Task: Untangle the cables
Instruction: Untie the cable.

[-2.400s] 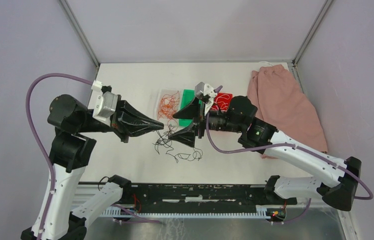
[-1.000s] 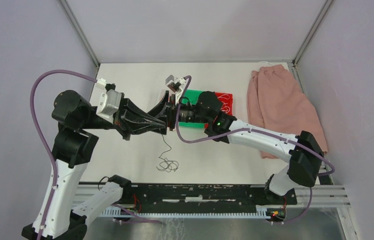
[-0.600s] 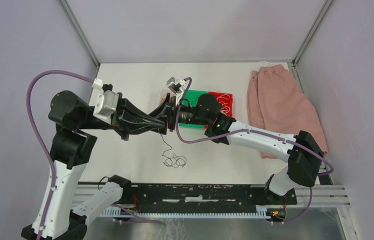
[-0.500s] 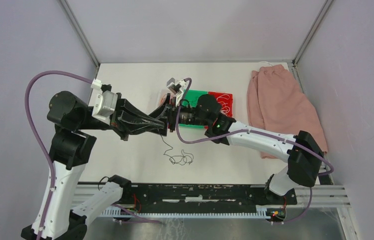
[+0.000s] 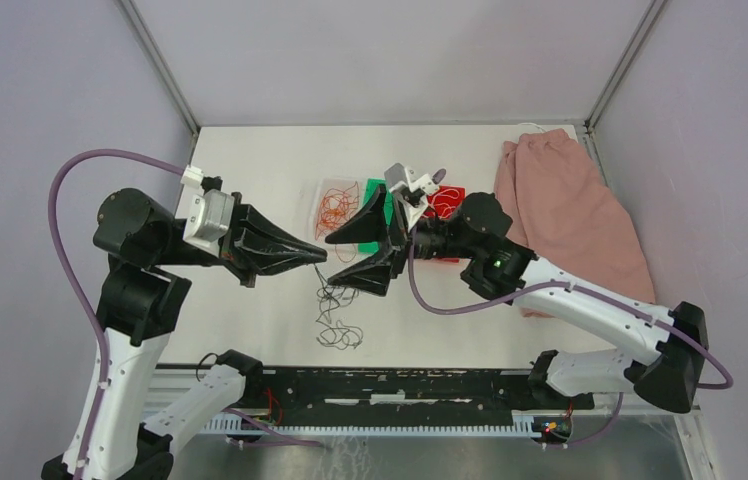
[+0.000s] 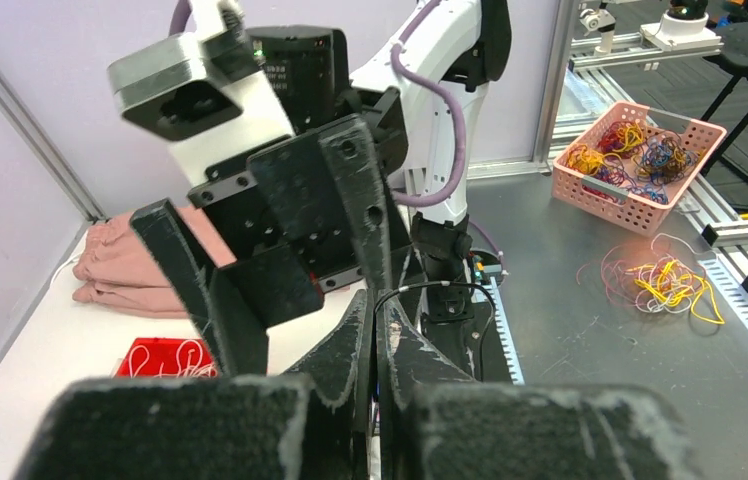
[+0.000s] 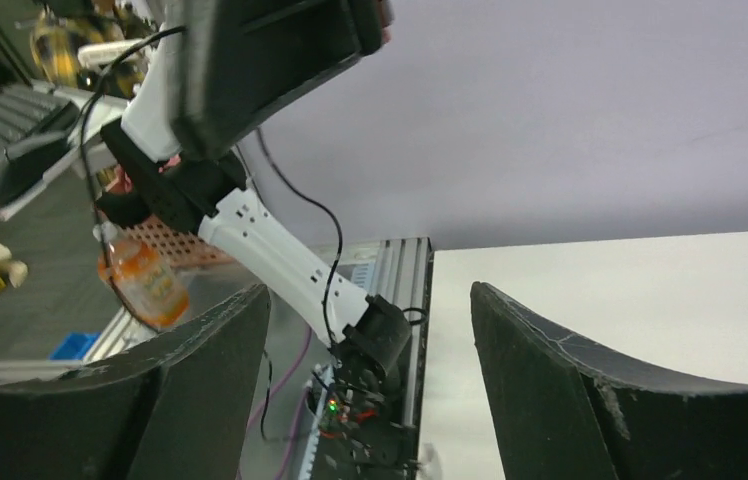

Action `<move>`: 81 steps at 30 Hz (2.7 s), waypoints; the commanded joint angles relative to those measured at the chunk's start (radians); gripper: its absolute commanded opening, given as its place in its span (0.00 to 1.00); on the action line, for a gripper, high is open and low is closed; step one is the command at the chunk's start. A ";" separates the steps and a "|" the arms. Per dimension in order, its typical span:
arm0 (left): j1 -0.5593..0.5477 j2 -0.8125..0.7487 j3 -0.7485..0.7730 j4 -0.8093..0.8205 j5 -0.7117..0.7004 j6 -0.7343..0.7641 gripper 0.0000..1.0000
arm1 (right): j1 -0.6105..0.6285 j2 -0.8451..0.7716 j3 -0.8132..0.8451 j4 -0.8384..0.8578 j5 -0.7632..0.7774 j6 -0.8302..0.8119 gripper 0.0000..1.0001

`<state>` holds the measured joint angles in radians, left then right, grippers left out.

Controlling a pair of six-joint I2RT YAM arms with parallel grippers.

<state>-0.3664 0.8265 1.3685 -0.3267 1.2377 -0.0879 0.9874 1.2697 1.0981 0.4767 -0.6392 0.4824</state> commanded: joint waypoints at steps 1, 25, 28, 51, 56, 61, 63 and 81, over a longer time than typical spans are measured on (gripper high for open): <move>0.000 0.003 0.004 0.003 0.000 0.036 0.03 | 0.001 -0.050 0.063 -0.238 -0.055 -0.215 0.80; 0.000 0.001 -0.023 0.052 0.006 -0.010 0.03 | 0.043 0.188 0.259 0.008 -0.133 -0.056 0.46; 0.000 0.001 -0.022 0.071 0.009 -0.030 0.03 | 0.047 0.234 0.262 0.090 -0.129 0.006 0.41; 0.000 0.040 0.075 0.118 0.027 -0.084 0.03 | 0.028 0.420 0.153 0.199 0.006 0.156 0.16; 0.000 0.054 0.105 0.131 0.034 -0.095 0.03 | -0.005 0.466 0.117 0.266 -0.001 0.235 0.16; 0.000 0.059 0.119 0.145 0.035 -0.105 0.03 | -0.013 0.493 0.102 0.248 0.017 0.234 0.16; 0.000 0.061 0.121 0.150 0.036 -0.109 0.03 | -0.013 0.500 0.101 0.238 0.024 0.233 0.15; 0.000 0.119 0.219 0.194 0.039 -0.110 0.03 | -0.009 0.515 0.038 0.209 0.150 0.231 0.19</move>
<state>-0.3660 0.9371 1.5360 -0.1913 1.2602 -0.1493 0.9798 1.7779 1.1500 0.6643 -0.5301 0.7071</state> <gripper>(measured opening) 0.046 0.189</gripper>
